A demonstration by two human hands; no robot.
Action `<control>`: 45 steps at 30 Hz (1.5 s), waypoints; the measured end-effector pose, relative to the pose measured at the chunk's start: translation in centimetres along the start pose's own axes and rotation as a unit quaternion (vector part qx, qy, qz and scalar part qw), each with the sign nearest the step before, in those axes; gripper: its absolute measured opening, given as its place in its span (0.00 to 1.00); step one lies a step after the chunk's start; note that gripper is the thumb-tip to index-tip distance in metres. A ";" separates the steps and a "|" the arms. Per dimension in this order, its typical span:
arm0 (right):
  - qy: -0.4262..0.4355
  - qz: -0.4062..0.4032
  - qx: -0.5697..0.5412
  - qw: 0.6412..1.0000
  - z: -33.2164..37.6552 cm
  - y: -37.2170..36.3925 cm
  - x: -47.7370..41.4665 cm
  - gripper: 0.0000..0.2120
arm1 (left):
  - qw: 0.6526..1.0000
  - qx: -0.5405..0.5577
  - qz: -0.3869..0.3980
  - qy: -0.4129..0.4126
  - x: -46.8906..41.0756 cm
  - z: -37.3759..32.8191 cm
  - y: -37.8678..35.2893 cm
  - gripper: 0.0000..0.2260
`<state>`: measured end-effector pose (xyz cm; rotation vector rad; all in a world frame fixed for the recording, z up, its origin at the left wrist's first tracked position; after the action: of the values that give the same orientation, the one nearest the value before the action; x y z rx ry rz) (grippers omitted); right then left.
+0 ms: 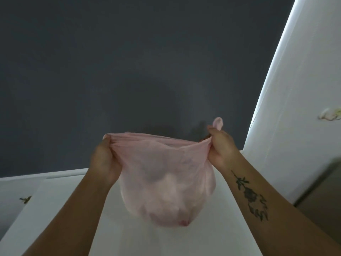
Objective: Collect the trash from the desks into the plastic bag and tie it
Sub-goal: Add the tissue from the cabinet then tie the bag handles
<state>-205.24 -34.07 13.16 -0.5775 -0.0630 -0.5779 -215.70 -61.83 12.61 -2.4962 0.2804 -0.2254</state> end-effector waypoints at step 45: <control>-0.016 0.077 0.182 0.980 -5.8 -0.2 0.6 0.15 | 0.985 -0.168 -0.030 0.007 1.3 8.0 -3.4 0.20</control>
<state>-205.45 -37.61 8.51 -0.2319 -0.1506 -0.3933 -212.15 -55.01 8.38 -2.8412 0.2685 -0.2376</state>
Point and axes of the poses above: each hand's wrist, its own x-axis away from the middle knuckle, its own y-axis out of the back of the hand, z = x × y, the point moved 5 cm from there along -x, towards the middle knuckle, and after that the axes turned 7 degrees about z, right-handed, at the moved point
